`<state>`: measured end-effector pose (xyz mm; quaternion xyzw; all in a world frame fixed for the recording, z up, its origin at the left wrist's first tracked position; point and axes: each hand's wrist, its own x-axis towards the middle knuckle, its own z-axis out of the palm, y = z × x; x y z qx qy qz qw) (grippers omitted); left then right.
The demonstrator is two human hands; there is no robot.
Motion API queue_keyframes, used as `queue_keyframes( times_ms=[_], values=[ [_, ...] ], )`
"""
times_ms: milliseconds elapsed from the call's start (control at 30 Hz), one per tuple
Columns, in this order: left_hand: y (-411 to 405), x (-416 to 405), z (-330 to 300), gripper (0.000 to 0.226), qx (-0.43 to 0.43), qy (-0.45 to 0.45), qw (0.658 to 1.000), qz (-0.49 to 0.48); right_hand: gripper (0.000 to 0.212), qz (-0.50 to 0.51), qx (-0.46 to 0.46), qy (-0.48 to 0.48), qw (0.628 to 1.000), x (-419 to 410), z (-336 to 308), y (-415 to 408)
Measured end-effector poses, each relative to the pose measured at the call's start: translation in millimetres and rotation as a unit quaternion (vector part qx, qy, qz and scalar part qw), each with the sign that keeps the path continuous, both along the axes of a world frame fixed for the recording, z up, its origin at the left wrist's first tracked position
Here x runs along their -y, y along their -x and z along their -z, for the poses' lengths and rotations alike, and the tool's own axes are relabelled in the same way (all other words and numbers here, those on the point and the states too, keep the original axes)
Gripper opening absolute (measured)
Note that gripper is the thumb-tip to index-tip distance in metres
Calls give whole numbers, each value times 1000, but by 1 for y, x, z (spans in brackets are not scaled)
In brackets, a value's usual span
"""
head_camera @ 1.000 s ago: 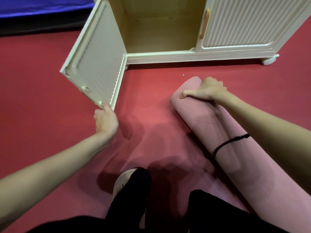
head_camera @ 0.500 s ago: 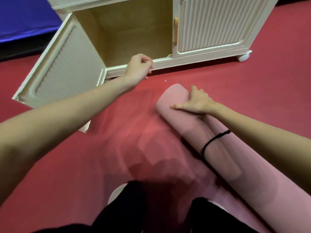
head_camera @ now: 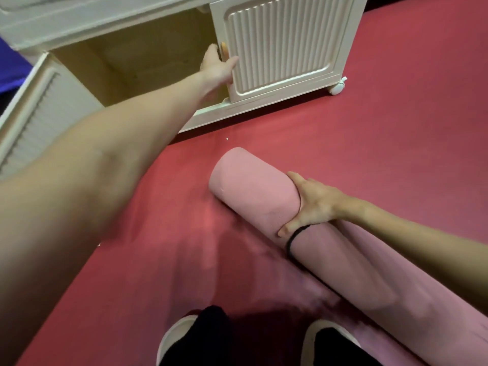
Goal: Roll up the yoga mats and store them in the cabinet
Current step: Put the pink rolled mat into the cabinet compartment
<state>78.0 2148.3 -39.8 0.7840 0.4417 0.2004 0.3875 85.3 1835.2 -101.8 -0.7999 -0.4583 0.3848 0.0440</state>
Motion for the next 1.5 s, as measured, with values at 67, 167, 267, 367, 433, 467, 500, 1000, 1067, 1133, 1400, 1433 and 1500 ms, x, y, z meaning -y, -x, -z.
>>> queue_keyframes(
  times_ms=[67,167,267,367,433,467,500,1000,1067,1133,1400,1433,1500],
  values=[
    [1,-8,0,29,-14,-60,998,-2,130,9,-2,-24,1000,1,2,-2],
    [9,-13,-5,19,-4,-81,996,30,131,24,-1,-34,999,-1,2,-7],
    [26,2,-10,22,31,-46,992,114,129,31,4,-38,999,-4,3,-10],
    [36,23,-14,18,44,-18,983,179,125,37,4,-48,998,-5,2,-9],
    [38,35,-17,22,25,-11,977,211,126,44,4,-56,997,-6,1,-6],
    [39,40,-20,26,15,-9,973,229,125,53,6,-60,997,-8,-1,-5],
    [40,46,-23,31,10,-9,969,246,122,63,13,-63,996,-10,-4,-5],
    [32,116,-54,22,82,8,899,430,108,139,61,-121,981,-31,-39,-6],
    [27,122,-55,29,60,30,882,466,115,144,76,-135,977,-27,-42,-5],
    [21,127,-54,36,31,28,868,495,116,153,89,-144,974,-23,-48,-6],
    [45,119,-41,26,235,-101,965,56,112,191,107,-164,962,-12,-65,-20],
    [56,114,-30,21,227,-90,969,-37,111,194,106,-167,961,-11,-67,-21],
    [78,113,-9,21,149,1,984,-100,112,209,108,-170,957,-9,-71,-25]
  ],
)
